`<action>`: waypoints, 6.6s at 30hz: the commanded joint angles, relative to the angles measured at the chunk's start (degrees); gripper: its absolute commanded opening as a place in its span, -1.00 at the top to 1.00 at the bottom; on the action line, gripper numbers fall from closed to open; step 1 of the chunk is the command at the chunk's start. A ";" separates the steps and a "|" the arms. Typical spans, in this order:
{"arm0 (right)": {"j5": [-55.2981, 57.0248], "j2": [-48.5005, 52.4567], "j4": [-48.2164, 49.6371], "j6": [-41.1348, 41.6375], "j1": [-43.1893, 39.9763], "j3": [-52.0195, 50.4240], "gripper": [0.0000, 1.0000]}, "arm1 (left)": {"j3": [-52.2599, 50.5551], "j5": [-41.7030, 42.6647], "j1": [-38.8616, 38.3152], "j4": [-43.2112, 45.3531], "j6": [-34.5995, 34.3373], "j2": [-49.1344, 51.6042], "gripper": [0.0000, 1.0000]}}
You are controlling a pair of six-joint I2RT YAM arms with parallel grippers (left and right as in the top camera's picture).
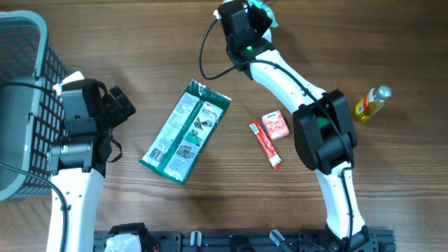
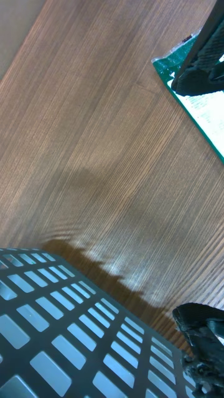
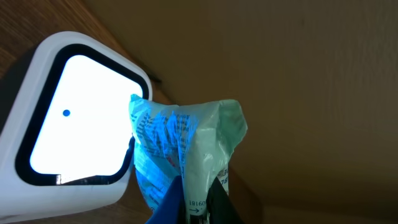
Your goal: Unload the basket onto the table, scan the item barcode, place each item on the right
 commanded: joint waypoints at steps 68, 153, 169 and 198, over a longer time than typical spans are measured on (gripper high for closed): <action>-62.64 -28.24 -11.65 88.91 13.53 -34.18 0.24 | 0.48 -0.72 0.22 0.02 0.50 -0.15 -1.00; -42.95 -37.46 -19.87 77.57 18.21 -40.22 0.91 | 0.48 -0.72 0.22 0.02 0.50 -0.15 -1.00; -45.40 -33.92 -6.32 80.63 18.27 -52.00 0.91 | 0.48 -0.72 0.22 0.02 0.50 -0.15 -1.00; -46.69 -30.16 -4.79 87.10 18.27 -55.76 -0.39 | 0.48 -0.72 0.22 0.02 0.50 -0.15 -1.00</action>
